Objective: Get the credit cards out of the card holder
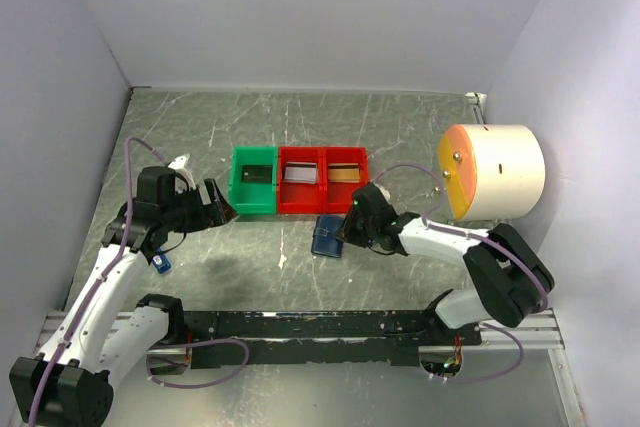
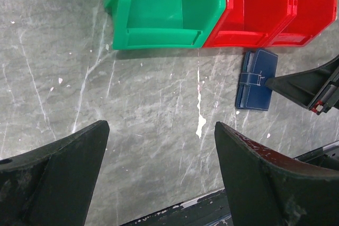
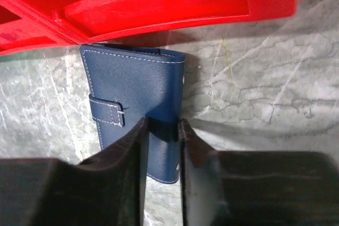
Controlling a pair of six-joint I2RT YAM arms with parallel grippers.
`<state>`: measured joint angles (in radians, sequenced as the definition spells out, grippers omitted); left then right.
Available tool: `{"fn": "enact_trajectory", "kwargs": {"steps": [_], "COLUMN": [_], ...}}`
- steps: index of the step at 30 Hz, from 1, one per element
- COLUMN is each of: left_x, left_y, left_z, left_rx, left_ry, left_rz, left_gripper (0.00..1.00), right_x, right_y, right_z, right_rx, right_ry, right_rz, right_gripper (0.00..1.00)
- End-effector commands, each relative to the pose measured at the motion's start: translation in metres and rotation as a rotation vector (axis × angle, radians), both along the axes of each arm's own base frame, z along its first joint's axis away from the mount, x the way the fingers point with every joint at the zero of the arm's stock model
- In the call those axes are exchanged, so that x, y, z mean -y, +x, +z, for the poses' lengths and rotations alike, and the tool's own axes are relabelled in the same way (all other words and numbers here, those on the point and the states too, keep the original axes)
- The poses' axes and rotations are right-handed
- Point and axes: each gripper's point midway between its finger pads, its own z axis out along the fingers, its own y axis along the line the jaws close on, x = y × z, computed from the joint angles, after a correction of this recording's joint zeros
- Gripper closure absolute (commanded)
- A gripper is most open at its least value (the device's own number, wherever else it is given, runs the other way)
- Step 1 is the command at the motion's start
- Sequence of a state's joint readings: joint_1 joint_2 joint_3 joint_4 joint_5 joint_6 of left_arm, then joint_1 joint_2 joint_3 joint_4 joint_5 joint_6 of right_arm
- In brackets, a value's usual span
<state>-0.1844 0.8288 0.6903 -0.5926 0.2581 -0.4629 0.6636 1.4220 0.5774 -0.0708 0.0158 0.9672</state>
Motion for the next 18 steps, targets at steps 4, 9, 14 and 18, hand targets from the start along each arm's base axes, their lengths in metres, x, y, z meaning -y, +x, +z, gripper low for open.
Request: {"fn": "enact_trajectory", "kwargs": {"steps": [4,9,14,18], "left_x": [0.003,0.003,0.003,0.002], "left_y": [0.002,0.001,0.002,0.002], "left_z": [0.000,0.000,0.001,0.001], "left_rx": [0.010,0.010,0.012,0.013], "left_ry": [-0.001,-0.001,-0.001,0.000], "left_rz": [-0.017,-0.017,-0.015,-0.013], "left_gripper": [0.07,0.07,0.07,0.07], "right_x": [0.027,0.041,0.068,0.090], "right_y": [-0.007,-0.002,-0.014,-0.032], "right_z": [0.007,0.044,0.057,0.068], "right_rx": [0.038,0.098,0.043,-0.011], "right_ry": [-0.139,-0.199,-0.371,-0.553], "right_rz": [0.028,0.023,0.036,0.030], "right_gripper": [0.95,1.00,1.00,1.00]}}
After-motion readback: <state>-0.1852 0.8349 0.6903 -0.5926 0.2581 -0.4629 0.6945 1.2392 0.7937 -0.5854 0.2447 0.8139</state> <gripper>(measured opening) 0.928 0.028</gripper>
